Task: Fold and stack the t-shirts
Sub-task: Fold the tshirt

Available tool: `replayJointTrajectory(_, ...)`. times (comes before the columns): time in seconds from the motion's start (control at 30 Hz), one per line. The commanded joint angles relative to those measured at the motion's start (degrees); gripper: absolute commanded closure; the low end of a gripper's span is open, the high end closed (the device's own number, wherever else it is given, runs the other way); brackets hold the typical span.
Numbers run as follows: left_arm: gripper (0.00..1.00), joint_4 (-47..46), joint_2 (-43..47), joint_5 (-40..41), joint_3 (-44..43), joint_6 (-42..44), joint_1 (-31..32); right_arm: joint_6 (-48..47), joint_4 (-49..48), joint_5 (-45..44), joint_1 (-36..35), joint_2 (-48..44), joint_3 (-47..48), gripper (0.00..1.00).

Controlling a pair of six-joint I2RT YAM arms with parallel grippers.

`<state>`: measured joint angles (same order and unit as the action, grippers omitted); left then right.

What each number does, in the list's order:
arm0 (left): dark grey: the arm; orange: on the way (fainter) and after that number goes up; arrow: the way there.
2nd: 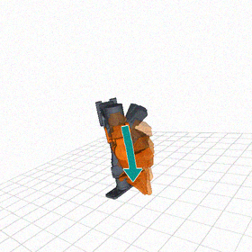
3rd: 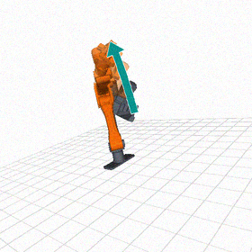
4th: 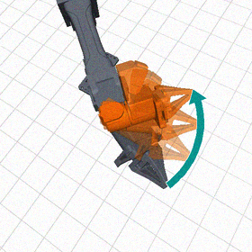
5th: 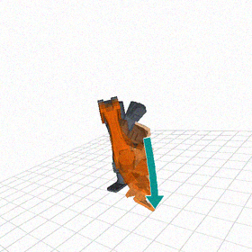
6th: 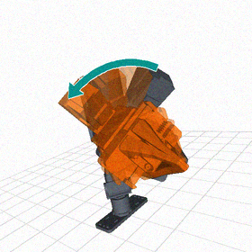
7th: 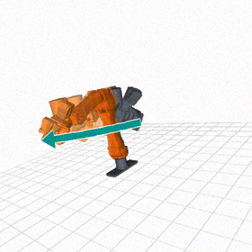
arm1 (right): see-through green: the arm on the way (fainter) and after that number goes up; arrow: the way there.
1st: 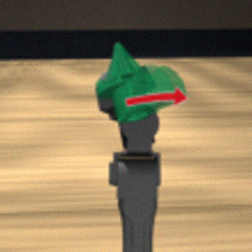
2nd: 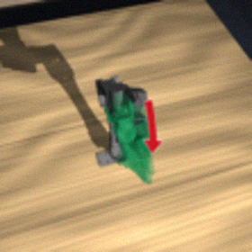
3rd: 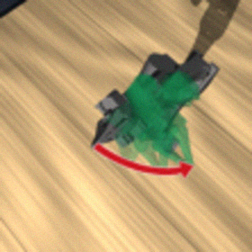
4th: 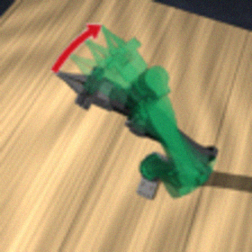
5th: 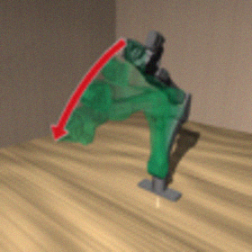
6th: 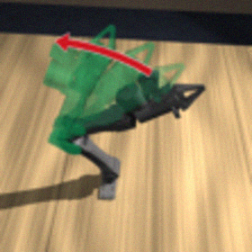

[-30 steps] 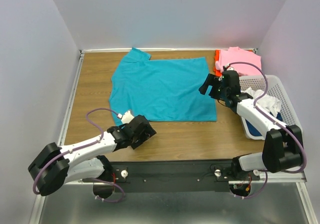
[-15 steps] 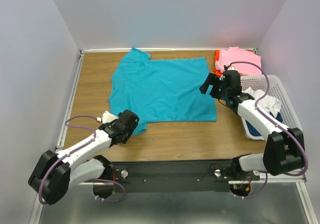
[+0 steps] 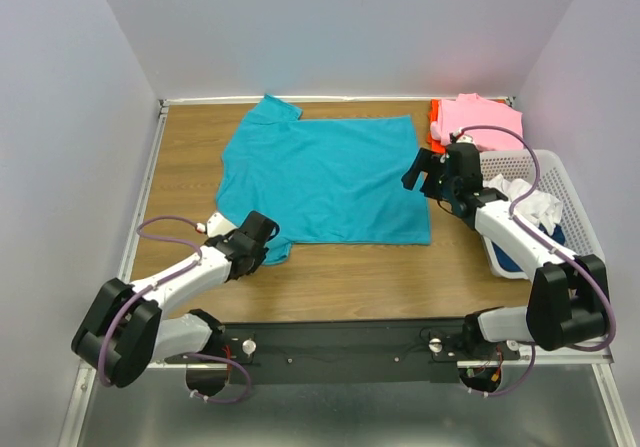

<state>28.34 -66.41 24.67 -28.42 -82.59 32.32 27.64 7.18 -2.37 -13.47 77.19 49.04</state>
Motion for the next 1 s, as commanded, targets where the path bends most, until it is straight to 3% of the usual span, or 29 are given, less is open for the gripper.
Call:
replayJointTrajectory(0.0, 1.0, -1.44, -2.49, 0.56, -1.81, 4.35, -0.24, 1.8, 0.47, -2.64, 0.29, -2.74, -2.45, 0.0)
replayJointTrajectory(0.17, 1.0, -5.66, -1.53, -1.9, -1.72, 9.28, -0.24, 3.47, 1.25, -2.46, 0.2, -6.34, -5.96, 0.0)
replayJointTrajectory(0.47, 1.0, -6.28, 8.13, -2.17, -1.37, 14.11, -0.24, 8.92, 8.02, -4.92, 0.29, -12.41, -13.26, 0.0)
replayJointTrajectory(0.73, 1.0, -9.0, 10.08, -2.17, -2.16, 17.37, -0.24, 12.09, 8.99, -0.88, 0.2, -11.1, -19.06, 0.0)
replayJointTrajectory(0.97, 1.0, -9.0, 9.9, -0.76, -4.53, 19.3, -0.24, 13.49, 8.9, -0.71, 0.2, -7.76, -18.45, 0.12)
